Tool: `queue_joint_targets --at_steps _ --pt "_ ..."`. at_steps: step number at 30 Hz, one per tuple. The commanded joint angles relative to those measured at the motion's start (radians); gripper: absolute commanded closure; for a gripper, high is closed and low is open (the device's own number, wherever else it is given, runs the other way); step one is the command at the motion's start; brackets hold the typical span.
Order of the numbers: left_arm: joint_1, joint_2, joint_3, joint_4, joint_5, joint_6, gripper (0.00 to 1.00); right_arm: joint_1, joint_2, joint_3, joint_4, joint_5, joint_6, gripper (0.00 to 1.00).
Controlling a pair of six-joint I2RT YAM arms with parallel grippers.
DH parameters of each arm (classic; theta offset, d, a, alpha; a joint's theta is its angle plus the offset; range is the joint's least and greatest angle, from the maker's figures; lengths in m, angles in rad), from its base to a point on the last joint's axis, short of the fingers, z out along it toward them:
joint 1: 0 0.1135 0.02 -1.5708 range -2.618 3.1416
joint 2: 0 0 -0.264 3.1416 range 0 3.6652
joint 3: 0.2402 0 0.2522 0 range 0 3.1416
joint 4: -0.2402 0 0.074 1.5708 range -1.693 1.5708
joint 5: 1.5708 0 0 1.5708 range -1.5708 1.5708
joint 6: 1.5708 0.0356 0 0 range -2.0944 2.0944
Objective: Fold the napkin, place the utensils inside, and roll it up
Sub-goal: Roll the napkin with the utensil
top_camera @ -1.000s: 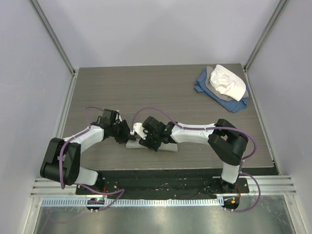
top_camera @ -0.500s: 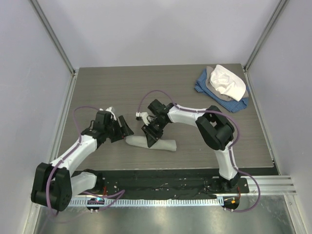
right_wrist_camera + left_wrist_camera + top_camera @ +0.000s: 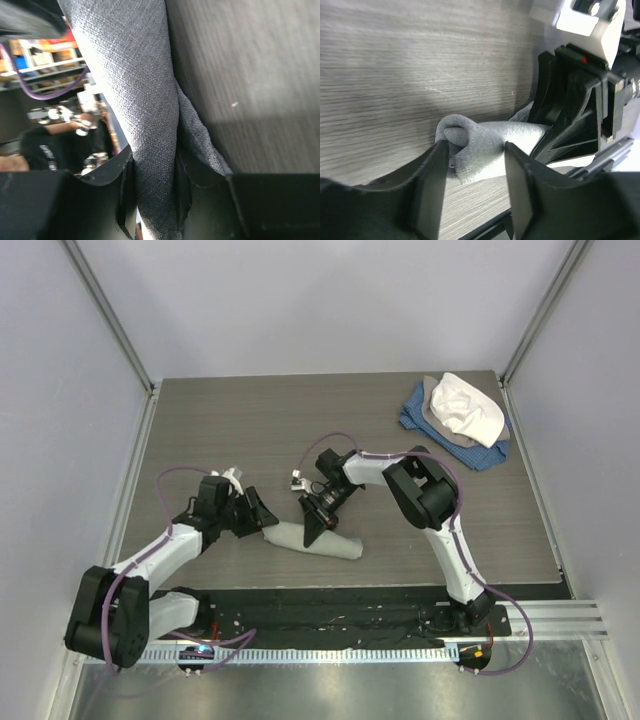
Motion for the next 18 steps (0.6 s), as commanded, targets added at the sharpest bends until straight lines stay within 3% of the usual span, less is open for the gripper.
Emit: queue_joint_targets --at_steps 1,5,9,15,18 --pt "-0.012 0.060 -0.034 0.172 0.086 -0.051 0.52 -0.020 0.047 0.022 -0.018 0.017 0.006 0.66" --pt "-0.018 0.075 -0.043 0.177 0.078 -0.057 0.78 -0.035 0.020 0.018 0.019 0.058 0.029 0.63" --pt "-0.018 0.080 -0.005 0.108 0.025 -0.049 0.96 -0.049 -0.087 0.007 0.066 0.212 0.063 0.48" --pt "-0.018 0.170 0.091 -0.034 0.011 -0.019 1.00 -0.036 -0.326 -0.045 0.168 0.506 0.063 0.20" --pt "-0.016 0.221 0.142 -0.103 0.022 -0.005 1.00 -0.001 -0.464 -0.158 0.270 0.661 0.034 0.11"
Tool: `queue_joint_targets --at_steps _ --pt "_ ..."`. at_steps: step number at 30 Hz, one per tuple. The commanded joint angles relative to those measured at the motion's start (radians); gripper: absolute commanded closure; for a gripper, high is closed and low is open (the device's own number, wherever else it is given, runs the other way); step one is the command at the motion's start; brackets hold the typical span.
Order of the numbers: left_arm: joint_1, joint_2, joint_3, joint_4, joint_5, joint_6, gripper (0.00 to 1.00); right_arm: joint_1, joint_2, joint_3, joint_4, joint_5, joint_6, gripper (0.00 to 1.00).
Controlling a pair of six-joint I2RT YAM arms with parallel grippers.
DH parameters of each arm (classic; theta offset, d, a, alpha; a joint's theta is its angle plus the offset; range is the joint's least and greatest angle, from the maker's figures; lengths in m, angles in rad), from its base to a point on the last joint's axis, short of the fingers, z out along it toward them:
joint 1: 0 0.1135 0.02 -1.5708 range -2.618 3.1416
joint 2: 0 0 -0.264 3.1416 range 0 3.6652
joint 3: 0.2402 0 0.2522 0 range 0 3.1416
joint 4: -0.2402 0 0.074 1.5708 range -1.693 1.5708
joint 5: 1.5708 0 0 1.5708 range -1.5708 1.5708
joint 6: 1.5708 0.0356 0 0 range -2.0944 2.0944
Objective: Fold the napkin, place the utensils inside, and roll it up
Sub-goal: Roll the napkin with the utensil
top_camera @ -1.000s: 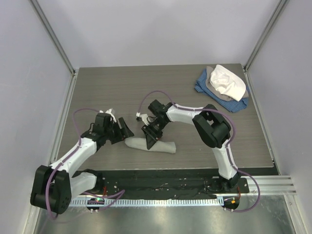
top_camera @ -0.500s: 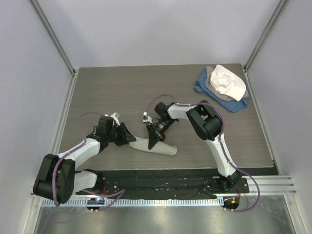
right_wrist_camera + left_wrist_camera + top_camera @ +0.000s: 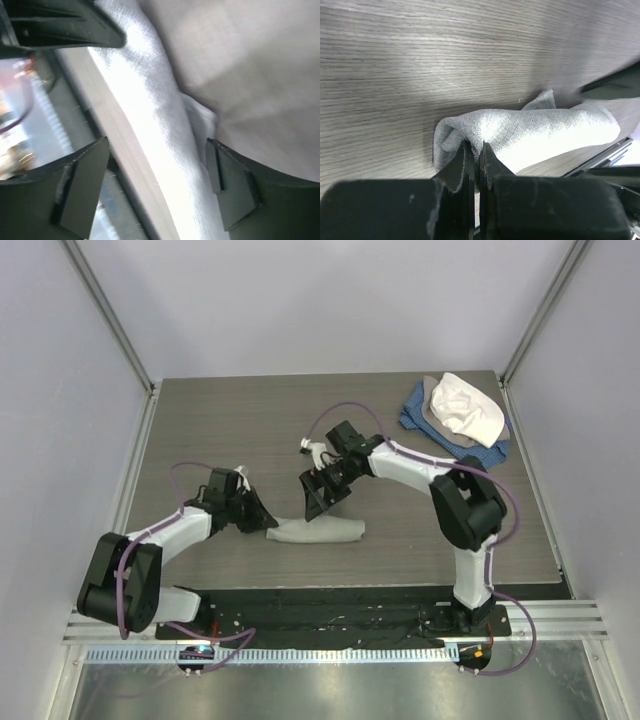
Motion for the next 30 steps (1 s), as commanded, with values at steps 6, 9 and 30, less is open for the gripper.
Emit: queue_joint_targets --at_steps 6,9,30 --pt "0.000 0.128 0.160 -0.185 0.044 0.043 1.00 0.236 -0.350 -0.269 0.336 0.659 -0.221 0.00" --pt "0.000 0.173 0.194 -0.214 0.064 0.063 1.00 0.318 -0.361 -0.329 0.390 0.797 -0.284 0.00" --pt "0.000 0.210 0.235 -0.228 0.093 0.109 0.98 0.320 -0.174 -0.225 0.256 0.662 -0.311 0.21"
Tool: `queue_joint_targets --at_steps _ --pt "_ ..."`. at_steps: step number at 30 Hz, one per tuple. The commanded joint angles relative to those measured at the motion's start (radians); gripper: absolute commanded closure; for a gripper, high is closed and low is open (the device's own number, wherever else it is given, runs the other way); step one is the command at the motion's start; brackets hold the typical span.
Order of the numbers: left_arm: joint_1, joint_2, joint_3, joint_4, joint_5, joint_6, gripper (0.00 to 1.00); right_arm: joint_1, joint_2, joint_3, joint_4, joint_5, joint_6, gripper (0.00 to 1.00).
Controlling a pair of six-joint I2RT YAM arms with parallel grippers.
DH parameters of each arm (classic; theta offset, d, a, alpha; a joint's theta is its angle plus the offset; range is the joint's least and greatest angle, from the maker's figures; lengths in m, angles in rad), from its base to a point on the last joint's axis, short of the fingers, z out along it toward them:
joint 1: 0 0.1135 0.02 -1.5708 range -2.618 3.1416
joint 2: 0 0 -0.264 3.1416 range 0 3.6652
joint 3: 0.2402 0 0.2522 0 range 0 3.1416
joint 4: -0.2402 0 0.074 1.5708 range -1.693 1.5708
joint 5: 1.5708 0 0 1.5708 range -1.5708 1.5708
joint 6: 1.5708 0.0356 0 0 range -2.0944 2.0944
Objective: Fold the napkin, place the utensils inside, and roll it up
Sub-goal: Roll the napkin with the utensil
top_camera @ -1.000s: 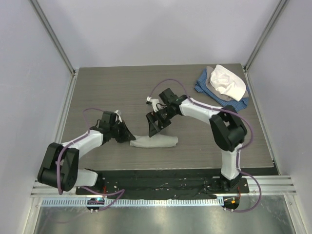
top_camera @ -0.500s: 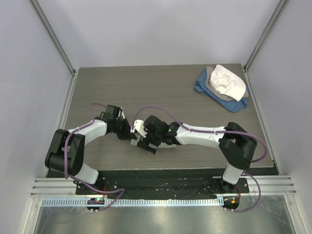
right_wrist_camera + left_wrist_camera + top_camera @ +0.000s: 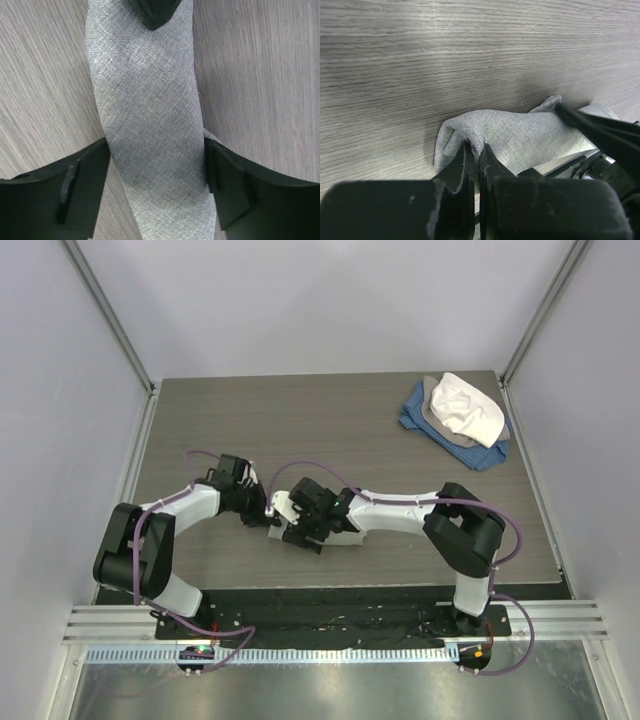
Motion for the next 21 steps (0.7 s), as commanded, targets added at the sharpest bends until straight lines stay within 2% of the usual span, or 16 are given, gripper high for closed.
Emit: queue_joint_targets --at_steps 1,2,3,4,7,9,14,21 --pt "-0.001 -0.006 0.032 -0.031 0.024 0.047 0.92 -0.044 0.022 0.068 -0.076 -0.109 0.039 0.26" --pt "-0.001 -0.012 0.039 -0.037 0.016 0.054 0.87 -0.052 0.029 0.074 -0.091 -0.126 0.047 0.34" --pt "-0.001 -0.029 0.042 -0.044 -0.008 0.064 0.82 -0.067 0.038 0.080 -0.107 -0.146 0.055 0.36" --pt "-0.001 -0.040 0.050 -0.065 -0.022 0.077 0.68 -0.073 0.052 0.085 -0.134 -0.175 0.059 0.39" --pt "-0.001 -0.081 0.050 -0.091 -0.082 0.088 0.47 -0.101 0.073 0.100 -0.183 -0.265 0.081 0.49" --pt "-0.001 -0.104 0.041 -0.096 -0.115 0.088 0.39 -0.118 0.092 0.111 -0.196 -0.326 0.113 0.53" --pt "-0.001 -0.194 -0.017 -0.065 -0.163 0.067 0.33 -0.207 0.162 0.165 -0.294 -0.560 0.177 0.57" --pt "-0.001 -0.285 -0.105 0.076 -0.103 0.007 0.32 -0.285 0.328 0.278 -0.434 -0.811 0.197 0.58"
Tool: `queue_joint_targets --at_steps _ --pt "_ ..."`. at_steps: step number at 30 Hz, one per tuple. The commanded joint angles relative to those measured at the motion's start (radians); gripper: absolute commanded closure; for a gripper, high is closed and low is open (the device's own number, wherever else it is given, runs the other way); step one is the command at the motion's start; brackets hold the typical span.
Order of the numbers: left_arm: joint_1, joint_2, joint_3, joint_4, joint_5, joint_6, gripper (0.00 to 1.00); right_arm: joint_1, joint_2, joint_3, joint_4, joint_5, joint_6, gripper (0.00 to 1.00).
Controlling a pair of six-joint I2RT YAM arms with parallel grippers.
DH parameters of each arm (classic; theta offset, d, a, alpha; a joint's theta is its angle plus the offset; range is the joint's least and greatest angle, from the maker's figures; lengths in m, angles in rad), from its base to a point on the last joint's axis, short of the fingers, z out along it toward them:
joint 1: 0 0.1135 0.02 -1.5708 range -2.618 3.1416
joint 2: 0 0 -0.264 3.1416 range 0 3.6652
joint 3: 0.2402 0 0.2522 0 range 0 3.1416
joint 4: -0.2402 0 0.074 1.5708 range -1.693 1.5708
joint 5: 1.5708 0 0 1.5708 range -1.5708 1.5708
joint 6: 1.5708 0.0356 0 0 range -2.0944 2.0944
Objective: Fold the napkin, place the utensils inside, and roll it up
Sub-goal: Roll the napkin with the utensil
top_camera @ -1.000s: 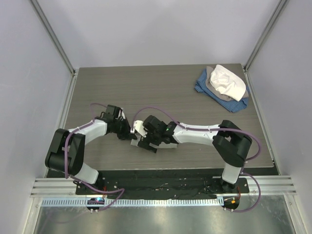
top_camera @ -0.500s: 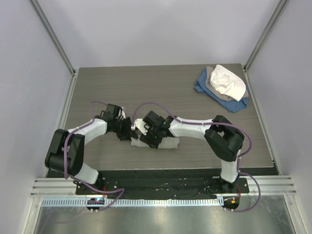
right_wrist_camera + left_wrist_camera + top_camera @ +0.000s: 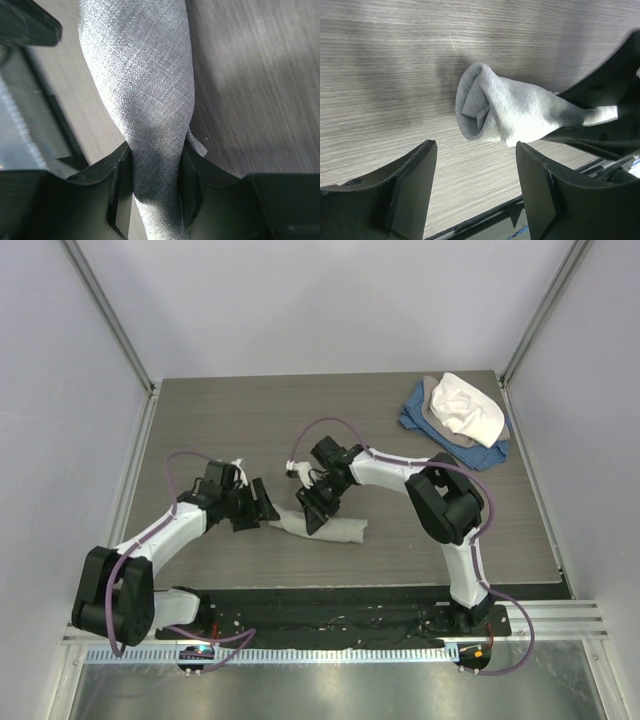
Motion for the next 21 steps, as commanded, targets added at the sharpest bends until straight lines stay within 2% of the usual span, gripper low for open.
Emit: queue_joint_targets --at_steps 1,10,17,21 --pt "-0.001 -0.042 -0.047 0.124 0.030 -0.043 0.32 -0.025 0.121 0.021 -0.151 -0.232 0.034 0.58" --pt "-0.001 -0.016 -0.093 0.258 0.065 -0.073 0.33 -0.082 0.219 0.045 -0.161 -0.387 0.071 0.58" --pt "-0.006 0.041 -0.134 0.402 0.148 -0.136 0.41 -0.110 0.268 0.062 -0.161 -0.413 0.086 0.58" --pt "-0.016 0.072 -0.171 0.494 0.180 -0.179 0.51 -0.127 0.282 0.073 -0.159 -0.413 0.097 0.58"
